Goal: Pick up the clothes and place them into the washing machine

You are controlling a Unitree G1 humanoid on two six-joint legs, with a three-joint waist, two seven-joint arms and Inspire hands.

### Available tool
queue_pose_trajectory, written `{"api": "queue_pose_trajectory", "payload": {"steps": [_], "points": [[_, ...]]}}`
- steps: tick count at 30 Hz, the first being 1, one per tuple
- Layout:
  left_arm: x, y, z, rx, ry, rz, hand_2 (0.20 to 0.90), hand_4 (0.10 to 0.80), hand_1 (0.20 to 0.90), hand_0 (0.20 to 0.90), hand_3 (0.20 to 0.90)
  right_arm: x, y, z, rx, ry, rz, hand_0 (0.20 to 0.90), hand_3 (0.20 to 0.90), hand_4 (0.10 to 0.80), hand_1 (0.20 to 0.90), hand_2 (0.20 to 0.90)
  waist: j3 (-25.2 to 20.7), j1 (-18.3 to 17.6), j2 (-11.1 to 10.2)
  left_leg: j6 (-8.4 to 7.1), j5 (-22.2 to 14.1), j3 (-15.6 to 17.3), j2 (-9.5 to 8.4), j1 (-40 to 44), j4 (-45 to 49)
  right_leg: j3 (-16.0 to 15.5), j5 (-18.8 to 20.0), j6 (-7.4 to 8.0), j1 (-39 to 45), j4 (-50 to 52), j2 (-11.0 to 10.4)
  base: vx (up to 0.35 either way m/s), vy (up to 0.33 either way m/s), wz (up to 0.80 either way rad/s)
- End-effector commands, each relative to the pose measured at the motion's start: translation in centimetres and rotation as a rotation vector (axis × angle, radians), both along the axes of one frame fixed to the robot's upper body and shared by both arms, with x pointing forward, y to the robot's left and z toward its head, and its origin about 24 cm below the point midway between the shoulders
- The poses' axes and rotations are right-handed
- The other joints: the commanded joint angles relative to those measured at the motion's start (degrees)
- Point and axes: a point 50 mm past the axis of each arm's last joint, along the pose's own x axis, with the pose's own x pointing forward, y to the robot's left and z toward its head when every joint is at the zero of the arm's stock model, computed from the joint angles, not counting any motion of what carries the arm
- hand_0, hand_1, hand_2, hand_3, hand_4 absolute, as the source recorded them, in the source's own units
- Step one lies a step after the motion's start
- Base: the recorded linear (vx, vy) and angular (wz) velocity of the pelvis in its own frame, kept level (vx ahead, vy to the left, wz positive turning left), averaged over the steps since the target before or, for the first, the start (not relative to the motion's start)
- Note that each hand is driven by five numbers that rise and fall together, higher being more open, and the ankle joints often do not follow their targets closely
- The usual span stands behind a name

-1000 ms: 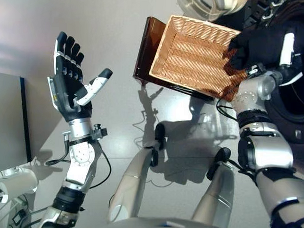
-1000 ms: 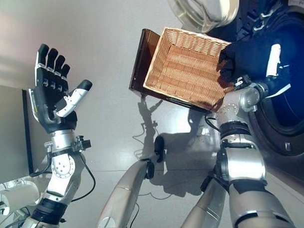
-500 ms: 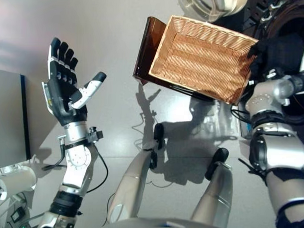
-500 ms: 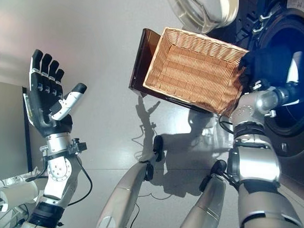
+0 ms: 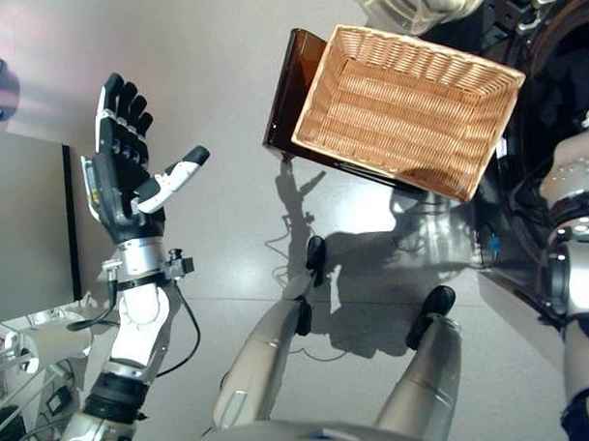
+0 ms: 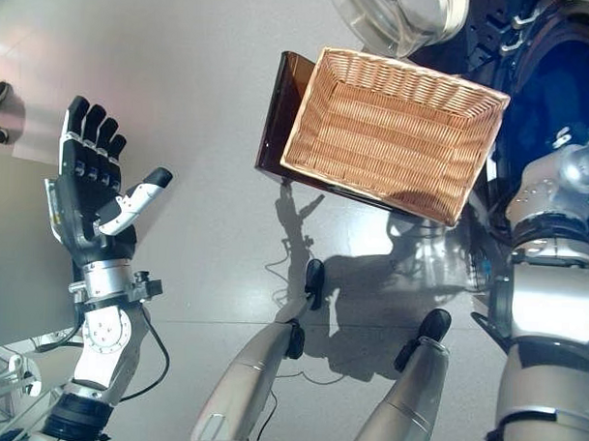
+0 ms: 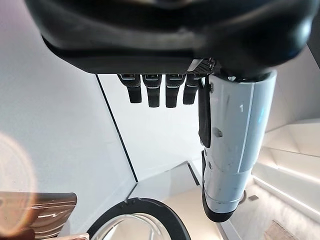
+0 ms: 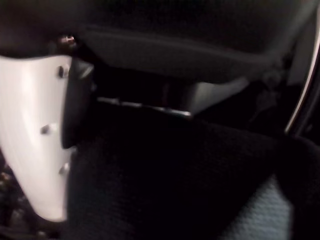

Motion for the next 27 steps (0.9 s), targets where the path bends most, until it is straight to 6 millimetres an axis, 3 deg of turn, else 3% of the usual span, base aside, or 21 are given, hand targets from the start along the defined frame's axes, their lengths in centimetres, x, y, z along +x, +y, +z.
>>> {"api": "queue_pose_trajectory", "payload": {"steps": [1,3,4,12,25,27], "points": [[-1.3,0.6,3.1,-0.048,-0.202,0.007,0.9,0.8,0.9,0.9,0.9,-4.2,0.0,12.6,-0.391,-0.252,-0.087,0.2,0.2,0.3,0.2,0.2,-3.2,0.6,3.1,-7.86,-6.0,-3.5,2.89,0.9,1.3,-1.1,1.5,-1.85,2.8,-5.3,2.6,0.0,0.0,0.0],[-1.4,0.4,3.0,-0.054,-0.198,-0.001,0.9,0.8,0.9,0.9,0.9,-4.2,0.1,12.8,-0.389,-0.256,-0.088,0.2,0.2,0.3,0.2,0.2,-3.3,0.6,3.2,-7.75,-5.9,-3.4,2.69,1.5,0.6,-1.1,1.4,-1.84,2.8,-5.4,2.6,0.0,0.0,0.0],[-1.5,0.3,3.0,-0.058,-0.202,-0.003,0.9,0.8,0.9,0.9,0.9,-3.9,0.3,12.6,-0.389,-0.247,-0.08,0.9,0.9,0.8,0.9,0.9,-3.3,0.6,3.3,-7.51,-5.9,-3.3,2.58,1.8,0.3,-0.8,1.4,-1.82,2.8,-5.3,2.8,0.025,0.006,-0.05],[-1.5,0.3,3.2,-0.077,-0.22,-0.003,0.9,0.8,0.9,0.9,0.9,-3.2,0.7,11.5,-0.322,-0.322,-0.01,0.9,0.9,0.8,0.9,0.9,-3.3,0.3,4.0,-7.22,-5.6,-3.2,2.05,3.2,-1.0,-0.2,1.6,-1.79,3.6,-6.3,2.8,0.005,0.006,-0.02],[-1.1,0.5,2.7,-0.103,-0.203,-0.005,0.9,0.8,0.9,0.9,0.9,-1.9,1.1,7.6,-0.069,-0.513,0.08,0.9,0.9,0.8,0.9,0.9,-3.9,0.8,5.7,-6.5,-6.3,-2.4,1.11,4.6,-0.9,0.7,1.6,-1.44,4.8,-6.7,2.0,-0.001,0.009,-0.01],[-1.0,0.5,2.8,-0.103,-0.21,-0.009,0.9,0.8,0.9,0.9,0.9,-1.6,1.4,7.1,-0.047,-0.526,0.101,0.9,0.9,0.8,0.9,0.9,-3.4,1.1,6.2,-6.21,-5.0,-2.3,1.23,4.2,-0.9,0.5,3.2,-1.73,4.5,-7.1,2.2,-0.118,0.04,-0.03]]}}
